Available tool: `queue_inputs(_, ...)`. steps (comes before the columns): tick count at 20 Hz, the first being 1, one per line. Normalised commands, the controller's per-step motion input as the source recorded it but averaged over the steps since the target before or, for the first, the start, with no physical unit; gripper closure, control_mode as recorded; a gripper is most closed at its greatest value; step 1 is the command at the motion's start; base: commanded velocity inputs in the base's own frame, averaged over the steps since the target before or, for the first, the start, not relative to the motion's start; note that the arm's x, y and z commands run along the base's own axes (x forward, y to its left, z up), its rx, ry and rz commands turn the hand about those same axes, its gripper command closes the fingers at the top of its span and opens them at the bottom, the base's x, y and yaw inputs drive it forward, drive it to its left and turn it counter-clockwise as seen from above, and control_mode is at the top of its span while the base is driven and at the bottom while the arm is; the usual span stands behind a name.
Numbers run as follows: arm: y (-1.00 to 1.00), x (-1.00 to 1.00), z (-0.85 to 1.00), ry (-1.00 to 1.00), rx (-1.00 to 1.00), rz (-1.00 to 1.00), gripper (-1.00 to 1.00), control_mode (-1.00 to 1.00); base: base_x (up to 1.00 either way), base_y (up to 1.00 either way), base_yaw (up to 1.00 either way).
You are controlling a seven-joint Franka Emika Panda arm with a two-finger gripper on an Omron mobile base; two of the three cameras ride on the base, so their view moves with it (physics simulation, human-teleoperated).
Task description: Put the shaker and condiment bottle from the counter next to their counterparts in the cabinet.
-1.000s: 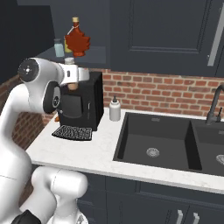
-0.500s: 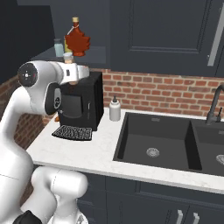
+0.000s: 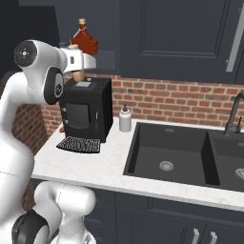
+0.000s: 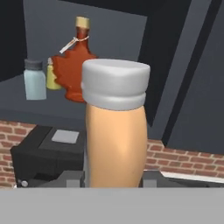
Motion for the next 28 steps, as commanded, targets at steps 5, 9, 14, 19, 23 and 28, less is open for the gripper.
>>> queue_inputs(5,0.06,0.46,-0.24,0.02,-0.05,0.00,1.00,-1.00,0.00,0.00,0.00)
queue_inputs(9,-0.04,0.64,-0.08,0.00,0.00,0.00,1.00,-1.00,0.00,0.00,0.00)
queue_inputs(14,-0.18,0.46,0.00,-0.01,0.02,0.00,1.00,-1.00,0.00,0.00,0.00)
queue_inputs(19,-0.02,0.31,0.00,0.00,0.01,0.00,1.00,-1.00,0.00,0.00,0.00)
queue_inputs(23,0.00,0.31,0.00,0.00,0.03,-0.01,1.00,-1.00,0.00,0.00,0.00)
queue_inputs(28,0.00,0.33,0.00,0.00,0.06,-0.02,1.00,-1.00,0.00,0.00,0.00)
